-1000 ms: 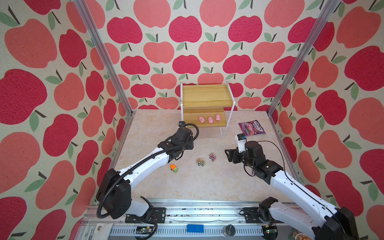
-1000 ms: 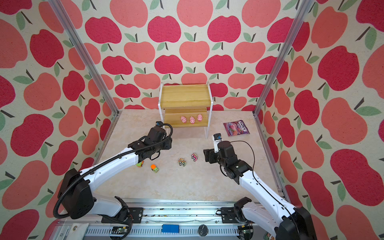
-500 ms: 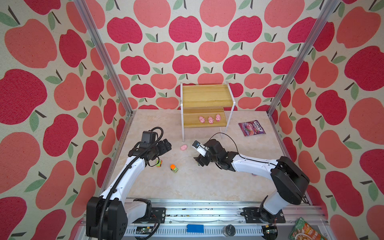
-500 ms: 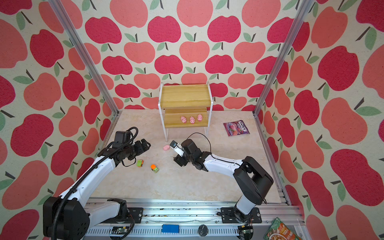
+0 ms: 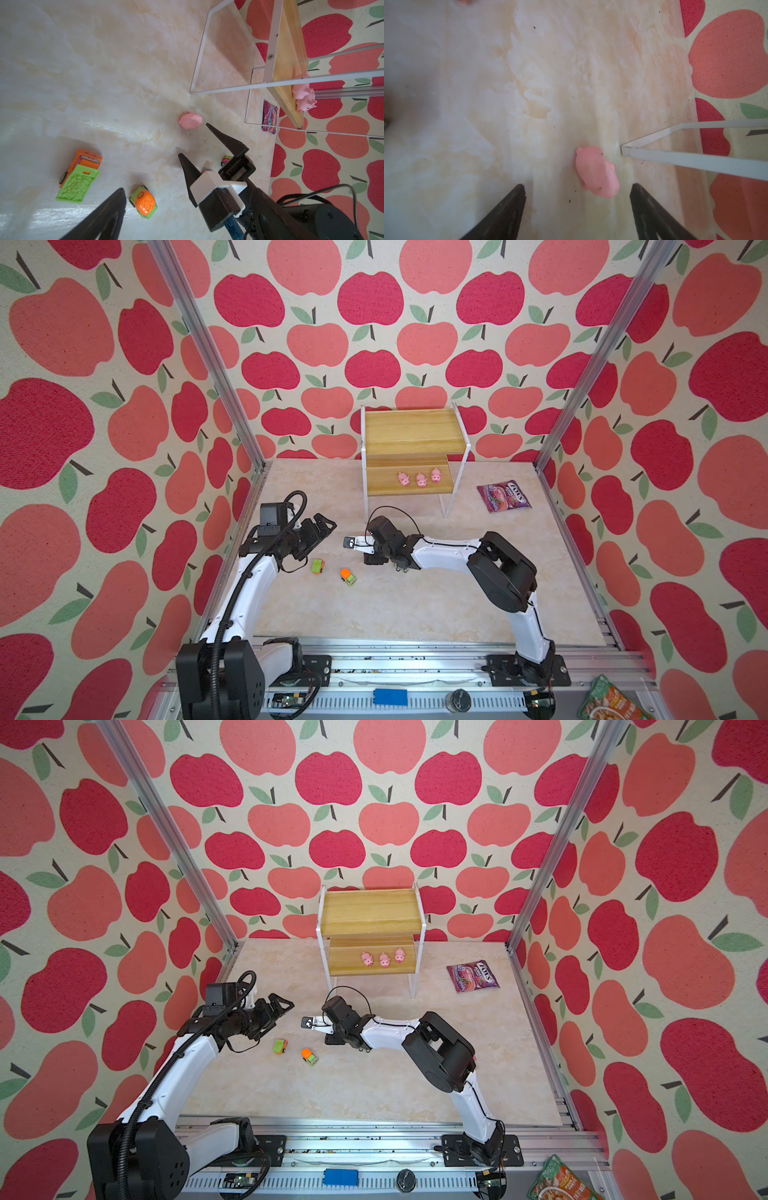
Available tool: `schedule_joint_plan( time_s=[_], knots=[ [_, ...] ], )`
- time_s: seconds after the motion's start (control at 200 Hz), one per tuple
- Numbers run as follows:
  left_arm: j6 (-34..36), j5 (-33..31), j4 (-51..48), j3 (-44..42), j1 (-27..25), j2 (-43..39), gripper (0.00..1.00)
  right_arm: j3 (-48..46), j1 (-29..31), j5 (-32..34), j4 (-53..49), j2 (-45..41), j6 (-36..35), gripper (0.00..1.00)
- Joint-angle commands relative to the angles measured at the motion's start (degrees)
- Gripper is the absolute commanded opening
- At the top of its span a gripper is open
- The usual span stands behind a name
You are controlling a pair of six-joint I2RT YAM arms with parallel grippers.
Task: Place and organize the plastic toys onto the shelf
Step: 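Lower the right gripper over the pink pig on the floor and grasp it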
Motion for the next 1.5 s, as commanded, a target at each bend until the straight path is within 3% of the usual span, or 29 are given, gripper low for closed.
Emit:
schedule_joint_plan(
  time_s=[0.0,0.325,0.5,0.605,0.92,1.151,1.496],
  knots=[
    [1.02,2.92,1.65,0.63,0.52,-0.18,0.95,3.44,-0.62,2.62,-3.41,2.17,-5.68,0.82],
    [0.81,4.7,2.88,-0.37,1.37,-0.9,0.94,8.28,-1.77,1.6,-7.68,5.89,-8.18,0.75],
    [1.11,4.0,2.04,0.11,1.45,-1.72,0.93,10.05,-1.86,1.55,-9.26,7.54,-9.6,0.6],
    [2.44,2.34,-0.55,1.82,1.27,-2.53,0.92,10.92,-1.86,1.3,-9.38,7.95,-9.77,0.46],
    [5.59,1.61,-5.4,6.79,1.37,-2.74,0.92,10.02,-0.54,0.45,-10.41,4.11,-5.18,0.14],
    [9.42,1.37,-9.68,10.57,0.98,-1.76,0.92,5.63,0.3,-0.64,-12.86,-2.4,6.44,0.09],
    [9.56,0.58,-6.44,7.36,0.42,-3.17,0.91,-3.58,0.25,-10.0,-17.89,-10.36,41.81,0.12]
  ],
)
